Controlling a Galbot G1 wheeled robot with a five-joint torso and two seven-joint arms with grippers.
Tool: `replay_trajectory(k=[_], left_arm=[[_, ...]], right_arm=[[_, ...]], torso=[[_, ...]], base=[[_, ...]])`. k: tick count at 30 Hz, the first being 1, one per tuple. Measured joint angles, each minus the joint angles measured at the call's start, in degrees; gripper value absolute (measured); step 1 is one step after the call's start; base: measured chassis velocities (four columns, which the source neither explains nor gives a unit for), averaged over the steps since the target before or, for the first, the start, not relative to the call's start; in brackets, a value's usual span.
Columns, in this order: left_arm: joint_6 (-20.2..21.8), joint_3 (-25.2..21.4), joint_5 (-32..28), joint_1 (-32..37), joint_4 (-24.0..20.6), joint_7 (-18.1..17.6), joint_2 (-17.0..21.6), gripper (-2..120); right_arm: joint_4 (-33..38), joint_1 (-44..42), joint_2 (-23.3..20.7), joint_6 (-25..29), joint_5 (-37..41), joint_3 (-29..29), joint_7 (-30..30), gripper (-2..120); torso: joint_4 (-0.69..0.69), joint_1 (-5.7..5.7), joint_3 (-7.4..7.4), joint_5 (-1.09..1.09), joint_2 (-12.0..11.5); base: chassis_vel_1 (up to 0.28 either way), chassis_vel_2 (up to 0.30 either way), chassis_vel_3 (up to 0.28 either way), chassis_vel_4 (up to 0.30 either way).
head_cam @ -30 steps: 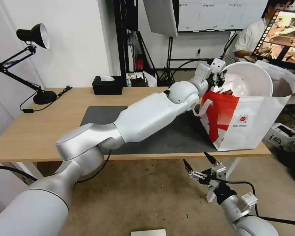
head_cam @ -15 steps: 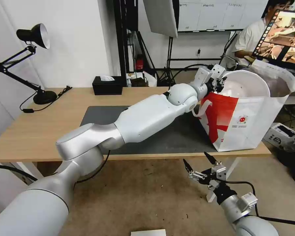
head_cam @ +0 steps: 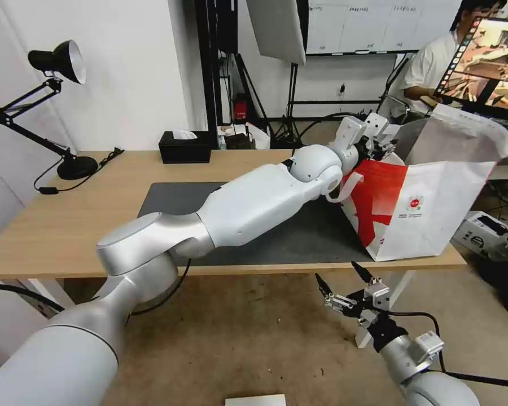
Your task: Pick up the trash from the table and place it into the takeout bag.
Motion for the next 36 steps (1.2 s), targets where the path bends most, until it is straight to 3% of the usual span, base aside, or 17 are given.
replay_trajectory(k=[3,6,8,9,10,12,13,15,17,19,20,22,23,26,27,34,36], left_arm=[[-0.96,-0.84,-0.97,0.10,-2.35,-1.01,1.70,81],[-2.18,-2.38,-2.18,0.41,-6.93,-2.86,5.97,95],[-2.38,-3.12,-2.64,0.88,-9.28,-3.64,8.20,99],[-2.60,-4.00,-3.09,1.62,-12.05,-4.49,10.72,99],[-2.60,-4.00,-3.09,1.62,-12.05,-4.49,10.72,99],[-2.84,-5.84,-3.74,3.88,-17.66,-5.39,15.83,100],[-2.84,-5.84,-3.74,3.88,-17.66,-5.39,15.83,100],[-2.88,-7.89,-4.69,7.19,-23.19,-5.98,21.12,100],[-2.88,-8.53,-5.08,8.32,-24.73,-6.16,22.60,100],[-2.89,-11.83,-5.75,13.68,-30.39,-6.58,27.93,100],[-2.89,-11.83,-5.75,13.68,-30.39,-6.58,27.93,100],[-2.98,-16.06,-5.73,19.02,-35.34,-6.72,33.12,100],[-2.98,-16.06,-5.73,19.02,-35.34,-6.72,33.12,100],[-3.23,-22.11,-4.83,25.94,-40.77,-6.73,38.61,100],[-3.23,-22.11,-4.83,25.94,-40.77,-6.73,38.61,100],[-3.98,-33.66,-1.75,41.23,-47.83,-5.84,45.01,100],[-4.71,-40.64,0.28,49.76,-50.95,-4.70,47.20,100]], right_arm=[[0.00,0.00,0.00,0.00,0.00,0.00,0.00,100],[0.00,0.00,0.01,0.00,0.00,0.00,0.00,100],[0.00,0.00,0.00,0.00,0.00,0.00,0.00,100],[0.00,0.00,0.00,0.00,0.00,0.00,-0.01,100],[0.00,0.00,0.00,0.00,0.00,0.00,-0.01,100],[0.00,0.00,0.00,0.01,0.00,0.00,0.00,100],[0.00,0.00,0.00,0.01,0.00,0.00,0.00,100],[0.00,0.00,0.00,0.00,0.00,0.00,0.00,100],[0.00,0.00,0.00,0.00,0.00,0.00,0.00,100],[0.00,0.00,0.00,0.01,0.00,0.01,0.01,100],[0.00,0.00,0.00,0.01,0.00,0.01,0.01,100],[0.00,-0.01,0.00,0.01,0.00,0.01,0.00,100],[0.00,-0.01,0.00,0.01,0.00,0.01,0.00,100],[0.00,0.00,0.00,0.00,0.00,0.00,0.00,100],[0.00,0.00,0.00,0.00,0.00,0.00,0.00,100],[0.00,0.00,0.00,0.00,0.00,0.00,0.00,100],[0.00,0.00,0.00,0.01,0.00,0.00,0.00,100]], torso=[[-0.01,0.00,0.00,0.00,0.00],[-0.02,0.00,0.00,0.00,0.00],[0.00,0.00,0.00,-0.01,0.00],[0.01,0.00,0.00,-0.02,0.00],[0.01,0.00,0.00,-0.02,0.00],[0.01,0.00,0.00,-0.03,0.00],[0.01,0.00,0.00,-0.03,0.00],[0.00,0.00,0.00,-0.03,0.00],[0.01,0.00,0.00,-0.03,0.00],[0.00,0.00,0.00,-0.04,0.00],[0.00,0.00,0.00,-0.04,0.00],[0.01,0.00,0.00,-0.04,0.00],[0.01,0.00,0.00,-0.04,0.00],[0.01,-0.01,0.00,-0.03,0.01],[0.01,-0.01,0.00,-0.03,0.01],[0.01,-0.01,0.00,-0.03,0.00],[0.00,-0.01,-0.01,0.00,0.01]], base=[[0.000,0.000,0.000,0.000],[0.000,0.000,0.000,0.000],[0.000,0.000,0.000,0.000],[0.000,0.000,0.000,0.000],[0.000,0.000,0.000,0.000],[0.000,0.000,0.000,0.000],[0.000,0.000,0.000,0.000],[0.000,0.000,0.000,0.000],[0.000,0.000,0.000,0.000],[0.000,0.000,0.000,0.000],[0.000,0.000,0.000,0.000],[0.000,0.000,0.000,0.000],[0.000,0.000,0.000,0.000],[0.000,0.000,0.000,0.000],[0.000,0.000,0.000,0.000],[0.000,0.000,0.000,0.000],[0.000,0.000,0.000,0.000]])
